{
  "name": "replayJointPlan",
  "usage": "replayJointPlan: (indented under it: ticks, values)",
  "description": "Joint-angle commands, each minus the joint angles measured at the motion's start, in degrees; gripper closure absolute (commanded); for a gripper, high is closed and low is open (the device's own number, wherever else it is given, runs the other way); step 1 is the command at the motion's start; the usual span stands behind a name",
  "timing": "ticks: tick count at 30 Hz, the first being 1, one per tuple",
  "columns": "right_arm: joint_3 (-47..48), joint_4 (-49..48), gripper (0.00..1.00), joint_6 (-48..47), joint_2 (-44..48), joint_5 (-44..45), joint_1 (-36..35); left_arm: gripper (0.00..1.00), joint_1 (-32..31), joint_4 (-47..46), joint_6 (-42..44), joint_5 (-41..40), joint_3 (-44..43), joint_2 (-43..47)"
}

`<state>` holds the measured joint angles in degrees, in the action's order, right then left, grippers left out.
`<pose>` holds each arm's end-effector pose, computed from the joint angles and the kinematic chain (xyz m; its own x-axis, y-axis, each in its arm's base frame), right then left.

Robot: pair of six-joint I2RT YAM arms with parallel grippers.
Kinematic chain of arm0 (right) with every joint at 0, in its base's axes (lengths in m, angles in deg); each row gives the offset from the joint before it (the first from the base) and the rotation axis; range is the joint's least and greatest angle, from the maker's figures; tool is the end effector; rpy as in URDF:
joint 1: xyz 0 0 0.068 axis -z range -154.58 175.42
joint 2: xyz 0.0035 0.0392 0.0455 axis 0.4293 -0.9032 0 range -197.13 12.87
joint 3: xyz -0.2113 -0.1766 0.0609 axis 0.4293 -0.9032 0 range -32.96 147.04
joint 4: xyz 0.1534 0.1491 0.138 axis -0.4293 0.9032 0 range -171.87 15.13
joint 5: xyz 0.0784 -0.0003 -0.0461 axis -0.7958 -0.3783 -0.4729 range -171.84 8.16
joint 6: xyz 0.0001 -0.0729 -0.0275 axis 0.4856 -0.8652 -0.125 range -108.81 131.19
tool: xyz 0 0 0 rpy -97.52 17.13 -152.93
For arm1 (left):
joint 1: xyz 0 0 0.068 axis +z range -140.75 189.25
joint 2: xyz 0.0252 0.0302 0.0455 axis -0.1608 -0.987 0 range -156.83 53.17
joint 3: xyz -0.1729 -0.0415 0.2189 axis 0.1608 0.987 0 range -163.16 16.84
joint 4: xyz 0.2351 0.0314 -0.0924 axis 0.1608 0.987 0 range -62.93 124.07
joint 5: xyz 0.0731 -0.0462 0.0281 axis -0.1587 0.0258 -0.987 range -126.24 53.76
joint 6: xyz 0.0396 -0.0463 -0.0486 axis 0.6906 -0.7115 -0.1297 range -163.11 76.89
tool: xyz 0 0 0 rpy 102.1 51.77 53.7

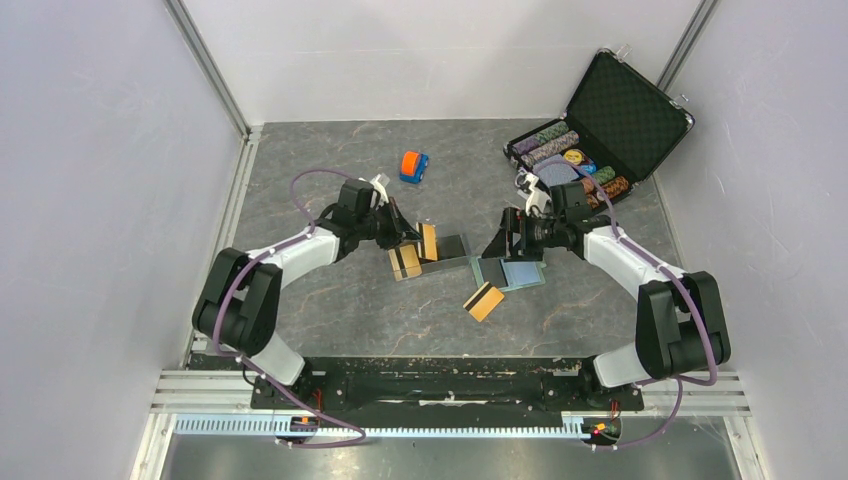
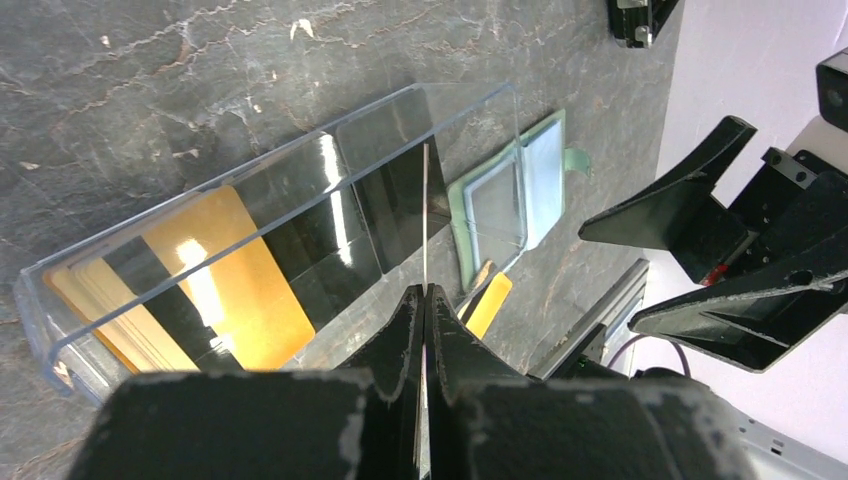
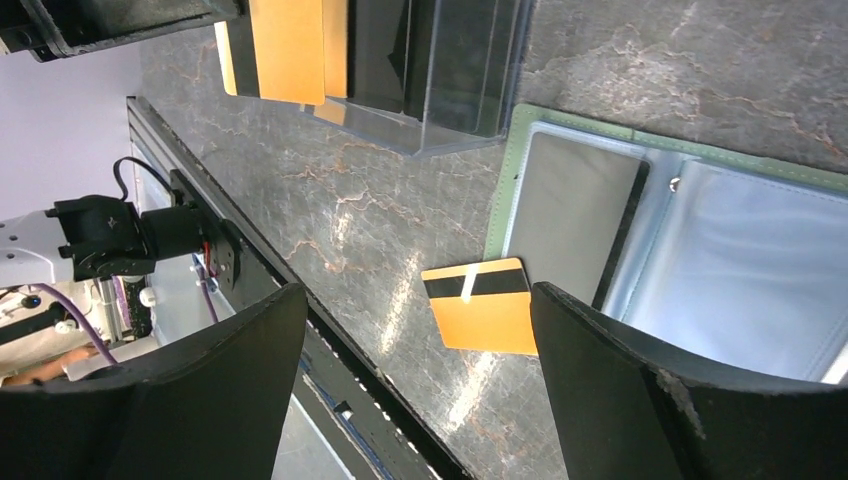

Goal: Put the credit cards into the card holder
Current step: Place the credit card in the storage box.

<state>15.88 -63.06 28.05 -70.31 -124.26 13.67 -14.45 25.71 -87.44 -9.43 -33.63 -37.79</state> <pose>0.2761 0.1033 0.2020 -0.9082 0.0296 -0.4174 -0.2958 0.6601 0.6905 0.3065 -0.1673 0.1942 -0.8879 -0.2913 -0.3560 0.0821 0.6611 -0.7458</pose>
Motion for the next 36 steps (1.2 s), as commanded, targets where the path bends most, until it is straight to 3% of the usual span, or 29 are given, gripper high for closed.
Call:
replayJointPlan:
  ticks: [1, 6, 14, 16, 20, 24, 36]
  values:
    - [-0.2, 1.1, 0.15, -1.9, 1.0, 1.5, 0.6, 0.97, 0.2, 0.0, 3.5, -2.8, -1.8, -0.4]
    - [-0.2, 1.1, 0.15, -2.0, 0.7, 1.5, 0.6, 0.87, 0.3, 0.4, 4.1, -1.9, -1.7, -1.1]
    - [-0.5, 3.0, 0.14, -3.1, 0.9, 3.8, 0.7, 0.48, 0.3, 4.0, 6.2, -4.2, -2.4, 0.6]
    - [-0.5, 4.0, 0.14, -3.6, 0.8, 5.1, 0.7, 0.44, 0.2, 6.1, 7.6, -5.9, -2.9, 1.9]
    - [-0.8, 6.4, 0.14, -4.1, 1.1, 7.6, 0.7, 0.42, 0.1, 9.6, 9.7, -8.1, -3.7, 5.0]
    - [-2.5, 7.9, 0.14, -3.8, 1.9, 9.0, 1.0, 0.42, -1.2, 10.8, 10.4, -4.9, -4.1, 6.4]
    - [-11.2, 7.3, 0.23, -0.9, 4.3, 6.0, 4.3, 0.44, -16.0, 8.7, 13.7, 7.2, -6.6, 1.2]
